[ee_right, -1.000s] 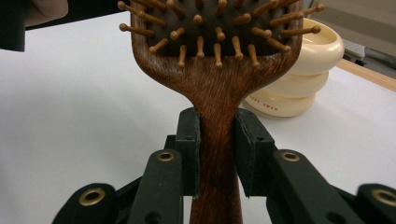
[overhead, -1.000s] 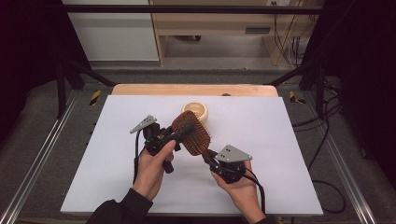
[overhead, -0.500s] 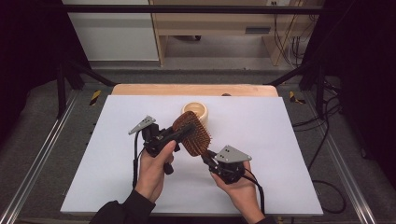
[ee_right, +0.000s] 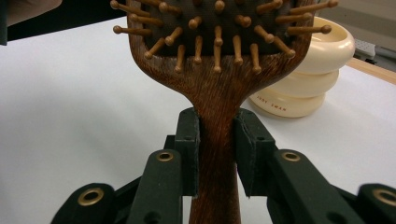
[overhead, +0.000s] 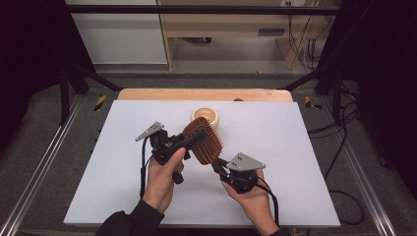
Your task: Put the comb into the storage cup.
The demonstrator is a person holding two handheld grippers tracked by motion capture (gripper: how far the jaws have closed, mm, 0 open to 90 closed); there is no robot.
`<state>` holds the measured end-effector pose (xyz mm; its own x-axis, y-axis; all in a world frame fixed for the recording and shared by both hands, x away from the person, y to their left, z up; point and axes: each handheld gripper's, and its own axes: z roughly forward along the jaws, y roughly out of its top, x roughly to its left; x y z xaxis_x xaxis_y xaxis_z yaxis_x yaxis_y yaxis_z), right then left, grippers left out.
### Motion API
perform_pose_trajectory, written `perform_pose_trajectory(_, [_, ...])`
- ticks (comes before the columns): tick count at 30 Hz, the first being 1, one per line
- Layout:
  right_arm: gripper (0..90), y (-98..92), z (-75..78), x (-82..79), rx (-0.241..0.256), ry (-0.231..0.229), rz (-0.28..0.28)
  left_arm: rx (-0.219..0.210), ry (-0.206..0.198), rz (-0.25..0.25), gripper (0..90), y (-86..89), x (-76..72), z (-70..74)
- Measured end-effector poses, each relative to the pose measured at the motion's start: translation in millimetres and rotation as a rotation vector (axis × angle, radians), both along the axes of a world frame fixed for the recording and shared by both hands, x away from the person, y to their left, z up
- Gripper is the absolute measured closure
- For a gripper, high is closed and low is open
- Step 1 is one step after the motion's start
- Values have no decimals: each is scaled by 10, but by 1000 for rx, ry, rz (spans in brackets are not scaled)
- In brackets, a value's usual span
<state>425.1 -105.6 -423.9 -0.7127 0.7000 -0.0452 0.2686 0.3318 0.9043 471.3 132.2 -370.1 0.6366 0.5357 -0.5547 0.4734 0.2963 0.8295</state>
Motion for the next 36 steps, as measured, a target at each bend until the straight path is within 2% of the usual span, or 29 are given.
perform_pose_trajectory(5, [718, -8, -8, 7, 14, 7, 6, 4, -2, -1, 523, -8, 5, 6])
perform_pose_trajectory(7, [642, -12, -15, 20, 24, 25, 10, 24, -14, 8, 523, -13, 4, 15])
perform_pose_trajectory(9, [602, -18, -21, 29, 29, 35, 17, 32, -18, 8, 523, -2, 11, 17])
perform_pose_trajectory(15, [474, -44, -5, 31, 58, 22, 19, 43, -29, 28, 522, 33, 12, 32])
perform_pose_trajectory(19, [412, -79, 16, 12, 91, 21, 52, 41, -35, 36, 522, 63, 12, 51])
perform_pose_trajectory(22, [373, -113, 38, -8, 103, 0, 61, 42, -41, 39, 522, 84, 14, 69])
perform_pose_trajectory(27, [281, -178, 18, 19, 104, -31, -2, 39, -49, 51, 521, 122, 17, 103])
perform_pose_trajectory(28, [247, -194, 11, 30, 106, -23, -15, 34, -50, 55, 521, 129, 16, 114])
perform_pose_trajectory(30, [194, -229, 12, 41, 109, -14, -30, 27, -56, 60, 521, 147, 17, 135])
perform_pose_trajectory(32, [130, -271, 23, 32, 104, -28, -38, 24, -64, 66, 521, 172, 16, 160])
perform_pose_trajectory(36, [85, -402, 32, -9, 93, -50, -61, 29, -79, 79, 520, 223, 18, 237])
